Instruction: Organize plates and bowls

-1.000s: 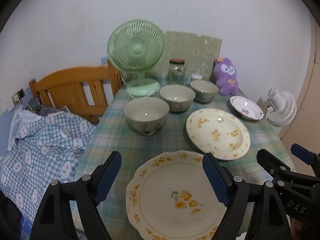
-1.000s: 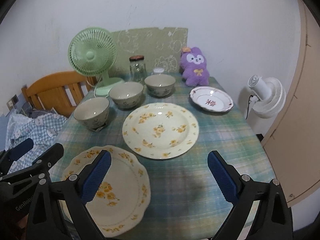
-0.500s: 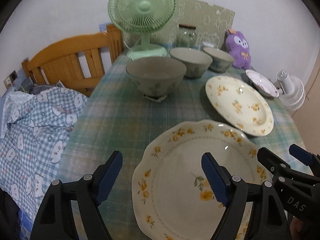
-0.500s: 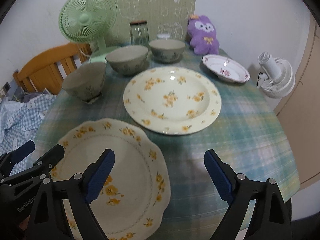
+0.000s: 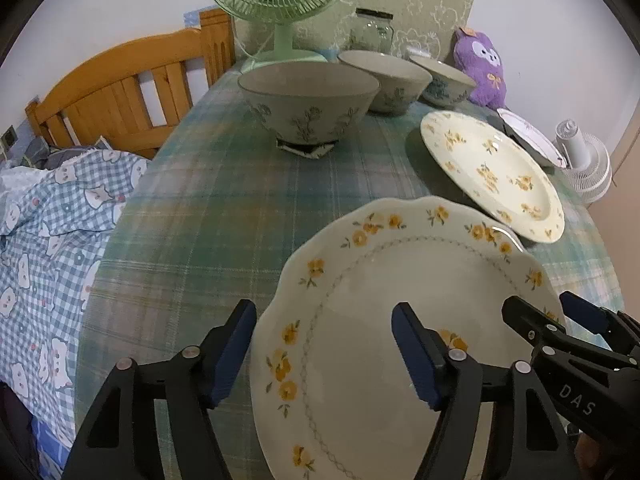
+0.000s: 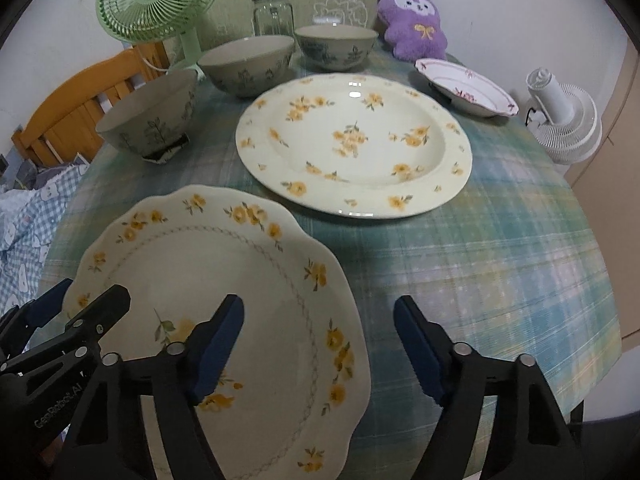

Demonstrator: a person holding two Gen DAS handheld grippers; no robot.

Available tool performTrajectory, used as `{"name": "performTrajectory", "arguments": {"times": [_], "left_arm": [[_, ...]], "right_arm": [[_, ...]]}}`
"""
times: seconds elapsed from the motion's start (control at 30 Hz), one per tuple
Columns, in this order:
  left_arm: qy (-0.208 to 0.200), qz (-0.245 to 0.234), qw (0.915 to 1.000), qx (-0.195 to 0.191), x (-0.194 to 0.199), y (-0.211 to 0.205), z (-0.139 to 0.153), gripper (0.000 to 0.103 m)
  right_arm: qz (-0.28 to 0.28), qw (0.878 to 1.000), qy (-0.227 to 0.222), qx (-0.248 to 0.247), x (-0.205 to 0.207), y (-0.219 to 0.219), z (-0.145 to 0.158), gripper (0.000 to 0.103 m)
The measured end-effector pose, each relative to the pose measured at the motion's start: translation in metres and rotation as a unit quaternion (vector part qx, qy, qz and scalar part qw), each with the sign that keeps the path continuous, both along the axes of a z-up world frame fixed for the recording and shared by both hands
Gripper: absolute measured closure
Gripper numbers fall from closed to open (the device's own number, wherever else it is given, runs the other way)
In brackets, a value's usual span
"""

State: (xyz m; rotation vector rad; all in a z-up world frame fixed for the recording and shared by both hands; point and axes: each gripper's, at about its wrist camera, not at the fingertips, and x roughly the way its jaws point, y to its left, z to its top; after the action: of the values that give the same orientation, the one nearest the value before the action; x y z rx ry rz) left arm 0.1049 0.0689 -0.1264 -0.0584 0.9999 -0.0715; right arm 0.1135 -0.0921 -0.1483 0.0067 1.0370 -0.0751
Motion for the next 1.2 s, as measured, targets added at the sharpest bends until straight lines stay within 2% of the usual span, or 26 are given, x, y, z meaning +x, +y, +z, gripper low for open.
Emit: {"name": "performTrajectory", "arguments": {"times": [0.3, 0.57, 0.87, 1.0, 1.2], "left_arm": [[0.018, -0.016, 0.9997, -0.007, 0.004, 0.001, -0.004, 0.037], [0.036, -0.021, 0.9990, -0.015, 0.008, 0.006, -0.001, 0.037], [0.026, -0.036, 0.9989, -0.017, 0.008, -0.003, 0.028, 0.038], [0.016, -0.053, 0.9983, -0.020, 0.008, -0.014, 0.042, 0.038], [0.004, -0.074, 0.9971, -0.013, 0.007, -0.038, 0.049, 0.038]], "right_arm": [[-0.006, 0.999, 0.035, 0.019, 0.001, 0.002, -0.014, 0.040], [-0.019, 0.999, 0.048, 0.015, 0.002, 0.007, -0.011, 0.042], [-0.027, 0.999, 0.037, 0.001, -0.003, 0.006, 0.019, 0.042], [-0.041, 0.999, 0.027, -0.004, -0.006, -0.004, 0.041, 0.042], [-0.066, 0.998, 0.011, -0.002, -0.010, -0.028, 0.054, 0.042]]}}
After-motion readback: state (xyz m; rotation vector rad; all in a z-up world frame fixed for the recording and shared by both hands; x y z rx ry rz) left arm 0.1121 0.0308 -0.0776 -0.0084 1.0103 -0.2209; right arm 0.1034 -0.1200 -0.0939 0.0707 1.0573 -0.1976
